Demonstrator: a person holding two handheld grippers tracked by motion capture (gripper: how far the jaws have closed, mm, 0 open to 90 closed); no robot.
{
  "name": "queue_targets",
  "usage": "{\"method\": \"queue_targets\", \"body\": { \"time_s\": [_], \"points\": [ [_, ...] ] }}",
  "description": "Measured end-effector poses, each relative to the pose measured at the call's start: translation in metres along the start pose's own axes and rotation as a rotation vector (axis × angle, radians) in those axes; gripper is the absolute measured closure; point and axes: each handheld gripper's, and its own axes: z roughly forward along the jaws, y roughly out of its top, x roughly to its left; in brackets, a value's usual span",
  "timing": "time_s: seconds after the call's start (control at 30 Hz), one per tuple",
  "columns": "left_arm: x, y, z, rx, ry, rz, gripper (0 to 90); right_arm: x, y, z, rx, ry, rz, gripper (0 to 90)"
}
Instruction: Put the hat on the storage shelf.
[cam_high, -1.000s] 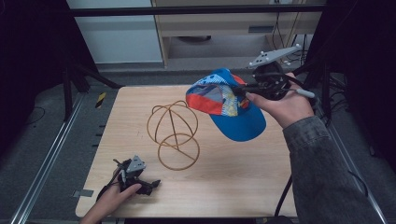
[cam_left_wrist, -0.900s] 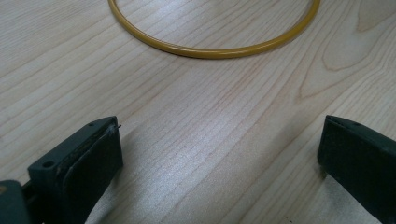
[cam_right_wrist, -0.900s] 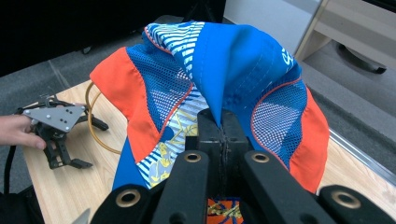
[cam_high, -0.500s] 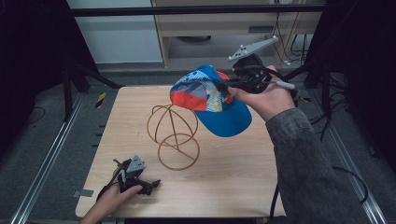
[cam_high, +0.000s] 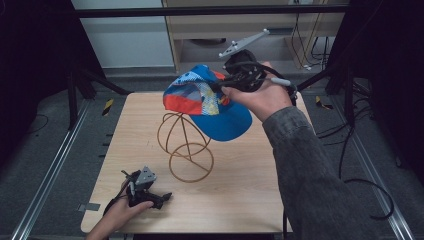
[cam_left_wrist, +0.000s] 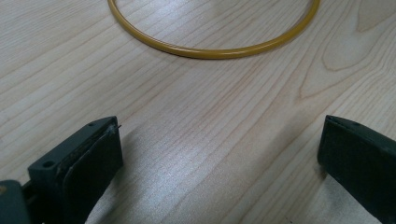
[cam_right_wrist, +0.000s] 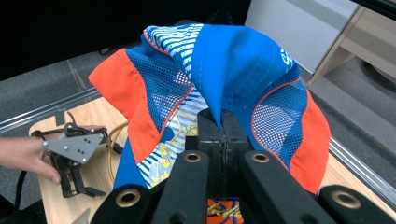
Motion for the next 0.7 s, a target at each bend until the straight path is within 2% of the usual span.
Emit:
{"method": "queue_targets", "body": {
  "time_s": [0.23,0.53,0.7],
  "points": [
    [0.000,0.000,0.000,0.000,-0.003,0.004,0.0,0.007,0.014,0.025,0.021,0.031,-0.017,90.0],
    [0.000,0.000,0.000,0.000,-0.003,0.003,0.0,0.017,0.025,0.048,0.041,0.057,-0.034,90.0],
    [0.000,0.000,0.000,0.000,-0.003,0.003,0.0,0.021,0.030,0.061,0.057,0.058,-0.039,90.0]
  ]
}}
